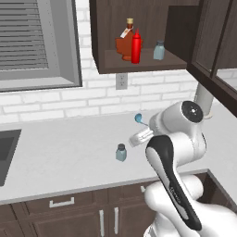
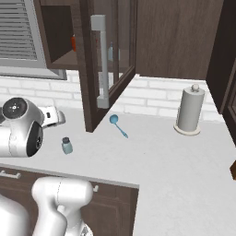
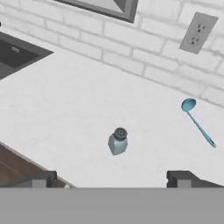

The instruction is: Put the shaker and condiment bottle from the counter next to their counterparts in the cabinet.

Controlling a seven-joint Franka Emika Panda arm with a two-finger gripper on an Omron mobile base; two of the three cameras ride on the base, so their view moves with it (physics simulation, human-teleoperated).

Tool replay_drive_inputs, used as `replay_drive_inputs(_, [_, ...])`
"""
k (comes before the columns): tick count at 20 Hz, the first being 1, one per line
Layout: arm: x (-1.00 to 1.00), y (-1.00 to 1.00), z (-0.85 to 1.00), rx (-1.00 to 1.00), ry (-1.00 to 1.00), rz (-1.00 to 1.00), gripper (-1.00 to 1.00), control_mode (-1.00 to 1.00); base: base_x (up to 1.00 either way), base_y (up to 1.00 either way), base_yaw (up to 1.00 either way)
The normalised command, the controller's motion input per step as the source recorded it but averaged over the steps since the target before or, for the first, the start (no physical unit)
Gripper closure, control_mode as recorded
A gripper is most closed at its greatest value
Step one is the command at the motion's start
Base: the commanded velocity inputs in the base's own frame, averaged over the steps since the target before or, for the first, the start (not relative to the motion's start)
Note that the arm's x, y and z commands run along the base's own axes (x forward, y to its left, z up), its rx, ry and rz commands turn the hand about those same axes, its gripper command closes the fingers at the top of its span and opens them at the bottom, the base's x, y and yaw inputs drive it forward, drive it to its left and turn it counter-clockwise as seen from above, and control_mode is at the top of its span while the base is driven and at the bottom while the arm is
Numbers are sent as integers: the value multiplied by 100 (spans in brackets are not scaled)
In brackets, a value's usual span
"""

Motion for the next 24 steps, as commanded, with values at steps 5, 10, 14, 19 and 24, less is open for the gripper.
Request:
replay_drive_inputs(5, [-1,6,-35,-1,9,-9,-100,-100,0,0,0])
replay_drive_inputs(10, [0,0,-12,0,11,-7,-100,-100,0,0,0])
replay_drive_inputs(14, [4,0,-1,0,16,-5,-100,-100,0,0,0])
replay_drive_inputs(19, [4,1,-5,0,6,-3,-100,-100,0,0,0])
replay_drive_inputs(24, [18,4,-13,-1,0,0,-100,-100,0,0,0])
